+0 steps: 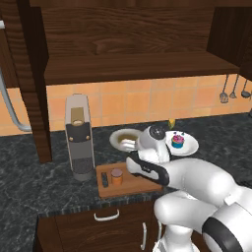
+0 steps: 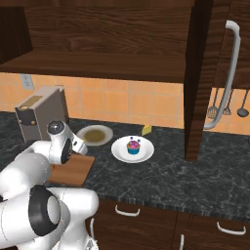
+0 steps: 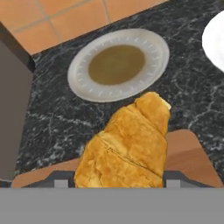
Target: From the different types of pastries on the counter, select a croissant and place it on the cutting board. Then retrieve a jar of jam from the cabinet and place it alongside the croissant on the cutting board.
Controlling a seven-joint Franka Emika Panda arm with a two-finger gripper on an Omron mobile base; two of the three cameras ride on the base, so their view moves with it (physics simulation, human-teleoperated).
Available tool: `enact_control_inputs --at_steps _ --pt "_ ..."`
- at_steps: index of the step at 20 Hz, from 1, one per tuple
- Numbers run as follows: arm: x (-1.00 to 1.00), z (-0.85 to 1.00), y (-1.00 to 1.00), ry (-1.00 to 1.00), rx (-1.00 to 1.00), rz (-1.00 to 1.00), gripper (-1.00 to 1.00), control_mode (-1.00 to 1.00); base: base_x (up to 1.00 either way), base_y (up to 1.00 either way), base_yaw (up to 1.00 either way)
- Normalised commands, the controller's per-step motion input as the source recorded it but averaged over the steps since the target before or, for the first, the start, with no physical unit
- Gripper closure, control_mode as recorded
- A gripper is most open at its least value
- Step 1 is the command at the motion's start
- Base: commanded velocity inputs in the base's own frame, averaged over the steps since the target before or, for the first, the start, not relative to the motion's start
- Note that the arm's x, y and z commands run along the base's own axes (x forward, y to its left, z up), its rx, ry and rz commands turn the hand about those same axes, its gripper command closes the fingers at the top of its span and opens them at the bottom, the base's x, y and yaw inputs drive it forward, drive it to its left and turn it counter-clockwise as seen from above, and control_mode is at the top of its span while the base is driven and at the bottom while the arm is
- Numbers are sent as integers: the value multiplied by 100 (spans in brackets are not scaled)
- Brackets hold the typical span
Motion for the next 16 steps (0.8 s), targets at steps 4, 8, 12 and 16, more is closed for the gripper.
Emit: enact_control_inputs --at_steps 4,8,12,16 --pt "-48 -25 -5 2 0 27 100 -100 0 0 0" --pt "-100 -58 -8 0 -1 18 100 -100 0 0 0" --pt "-34 -9 1 -1 0 2 100 -100 0 0 0" --pt "-52 -1 -82 -10 10 9 100 -100 0 0 0"
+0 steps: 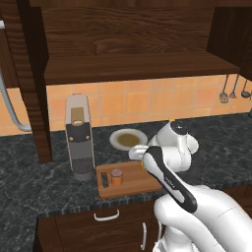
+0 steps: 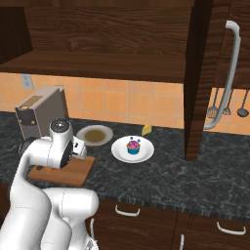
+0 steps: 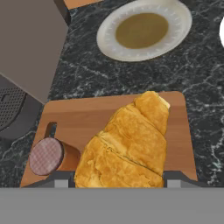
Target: From the different types of pastries on the counter, select a croissant and place it on the cutting board. Then retrieve a jar of jam from the cabinet and place it alongside the croissant on the cutting board.
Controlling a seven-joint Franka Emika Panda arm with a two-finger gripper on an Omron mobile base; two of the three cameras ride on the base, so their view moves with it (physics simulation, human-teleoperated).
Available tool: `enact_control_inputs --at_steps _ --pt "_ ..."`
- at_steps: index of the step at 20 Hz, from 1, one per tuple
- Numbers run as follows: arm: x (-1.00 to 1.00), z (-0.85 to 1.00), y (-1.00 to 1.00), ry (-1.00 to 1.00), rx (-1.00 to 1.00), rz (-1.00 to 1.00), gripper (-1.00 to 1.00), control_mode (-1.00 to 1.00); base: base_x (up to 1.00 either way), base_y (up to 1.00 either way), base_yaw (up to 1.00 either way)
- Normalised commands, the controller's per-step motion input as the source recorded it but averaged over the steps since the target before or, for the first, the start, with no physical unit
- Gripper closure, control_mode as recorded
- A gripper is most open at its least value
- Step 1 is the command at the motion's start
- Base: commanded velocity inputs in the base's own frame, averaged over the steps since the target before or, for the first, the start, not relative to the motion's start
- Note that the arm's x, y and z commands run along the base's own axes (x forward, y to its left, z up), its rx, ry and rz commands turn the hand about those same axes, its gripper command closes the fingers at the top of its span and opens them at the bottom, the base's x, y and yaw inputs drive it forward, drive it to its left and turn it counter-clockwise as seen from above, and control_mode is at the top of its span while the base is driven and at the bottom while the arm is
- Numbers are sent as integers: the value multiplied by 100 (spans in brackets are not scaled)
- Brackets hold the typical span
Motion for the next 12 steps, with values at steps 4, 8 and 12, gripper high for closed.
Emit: enact_control_inputs --at_steps 4,8,12 --pt "-51 0 -29 -7 8 2 100 -100 0 0 0" --pt "-32 -64 28 1 -14 0 100 -100 0 0 0" --pt "-1 -34 13 0 -12 0 100 -100 0 0 0"
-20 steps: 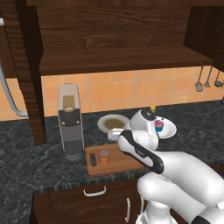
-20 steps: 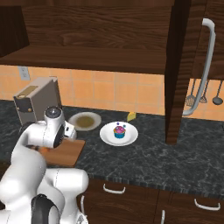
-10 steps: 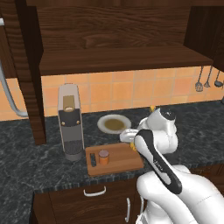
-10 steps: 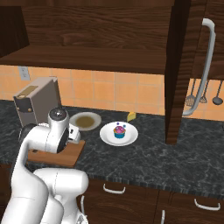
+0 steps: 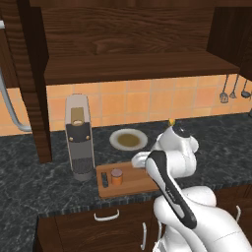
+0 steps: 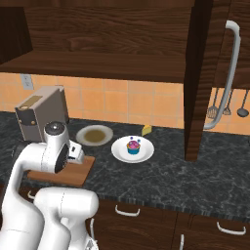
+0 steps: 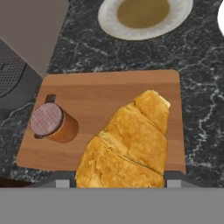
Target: From the different types of pastries on the counter, select a croissant and place it on the cutting board. Then retrieve a jar of jam from the cabinet and place it alongside the croissant on the cutting board.
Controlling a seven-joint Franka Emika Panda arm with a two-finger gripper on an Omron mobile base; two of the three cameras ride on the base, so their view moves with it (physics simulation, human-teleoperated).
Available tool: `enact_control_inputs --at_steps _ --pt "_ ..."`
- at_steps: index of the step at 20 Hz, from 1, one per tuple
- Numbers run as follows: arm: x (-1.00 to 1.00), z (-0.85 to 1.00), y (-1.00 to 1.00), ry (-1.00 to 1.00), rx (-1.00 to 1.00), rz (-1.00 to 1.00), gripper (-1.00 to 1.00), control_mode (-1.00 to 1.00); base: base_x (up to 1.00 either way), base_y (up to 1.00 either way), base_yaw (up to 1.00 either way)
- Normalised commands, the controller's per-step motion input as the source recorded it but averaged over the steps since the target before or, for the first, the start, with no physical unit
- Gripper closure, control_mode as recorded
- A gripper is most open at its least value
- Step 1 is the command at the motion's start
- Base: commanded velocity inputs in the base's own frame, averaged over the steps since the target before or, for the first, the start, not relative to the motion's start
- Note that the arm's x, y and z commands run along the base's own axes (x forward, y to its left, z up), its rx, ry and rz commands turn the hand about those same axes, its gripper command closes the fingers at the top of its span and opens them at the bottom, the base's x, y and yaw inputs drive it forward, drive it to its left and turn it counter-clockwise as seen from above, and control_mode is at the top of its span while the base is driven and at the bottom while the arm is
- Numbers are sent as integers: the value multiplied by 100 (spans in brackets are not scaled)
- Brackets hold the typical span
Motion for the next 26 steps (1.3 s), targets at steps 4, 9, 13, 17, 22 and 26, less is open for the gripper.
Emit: enact_control_inputs --at_steps 4,9,13,17,22,26 --pt "8 -38 -4 1 -7 6 100 -100 0 0 0" --pt "0 -11 0 0 0 1 100 -100 0 0 0" --pt "0 -67 -23 3 0 0 100 -100 0 0 0" --pt "0 -37 0 3 0 0 100 -100 0 0 0" --pt "6 -62 0 11 1 0 100 -100 0 0 0" --pt "39 -78 0 10 0 1 100 -100 0 0 0"
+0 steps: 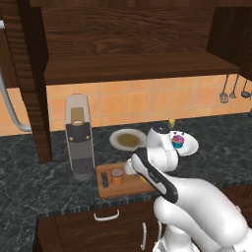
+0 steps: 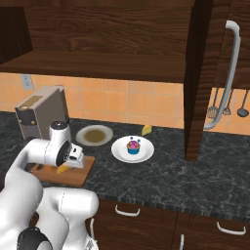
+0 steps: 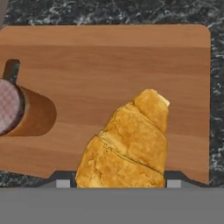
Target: From the different types of pastries on the counter, select a croissant and place it on the cutting board. Then retrieve a jar of jam from the cabinet and place it alongside the croissant on the cutting board.
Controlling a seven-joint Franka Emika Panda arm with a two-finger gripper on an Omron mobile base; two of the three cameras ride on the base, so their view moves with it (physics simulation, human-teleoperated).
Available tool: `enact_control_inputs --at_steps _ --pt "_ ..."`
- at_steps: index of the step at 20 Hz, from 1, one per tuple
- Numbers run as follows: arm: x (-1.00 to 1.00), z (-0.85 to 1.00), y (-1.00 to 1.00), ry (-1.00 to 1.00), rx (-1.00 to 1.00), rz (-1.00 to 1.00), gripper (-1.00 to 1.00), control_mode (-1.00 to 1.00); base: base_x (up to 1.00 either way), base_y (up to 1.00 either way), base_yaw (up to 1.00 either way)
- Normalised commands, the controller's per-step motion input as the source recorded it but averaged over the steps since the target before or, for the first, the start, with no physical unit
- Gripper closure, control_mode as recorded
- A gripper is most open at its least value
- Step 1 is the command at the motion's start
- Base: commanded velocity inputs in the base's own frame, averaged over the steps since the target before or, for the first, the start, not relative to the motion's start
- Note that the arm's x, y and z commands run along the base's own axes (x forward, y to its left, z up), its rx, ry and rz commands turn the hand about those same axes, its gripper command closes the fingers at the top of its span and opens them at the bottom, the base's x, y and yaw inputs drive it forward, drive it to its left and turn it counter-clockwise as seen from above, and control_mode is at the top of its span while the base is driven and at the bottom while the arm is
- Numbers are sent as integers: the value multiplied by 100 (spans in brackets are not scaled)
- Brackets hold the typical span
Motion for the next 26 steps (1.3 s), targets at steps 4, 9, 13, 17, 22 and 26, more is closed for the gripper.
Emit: enact_control_inputs --at_steps 4,9,13,17,22,26 --pt "45 -45 -7 1 0 10 100 -100 0 0 0" --pt "5 -37 -26 0 7 7 -100 -100 0 0 0" --pt "-4 -8 -28 0 11 4 -100 -100 0 0 0" --pt "-34 0 -1 0 10 0 -100 -100 0 0 0" --pt "-40 24 10 0 2 0 -100 -100 0 0 0" --pt "-5 100 15 4 0 0 -100 -100 0 0 0"
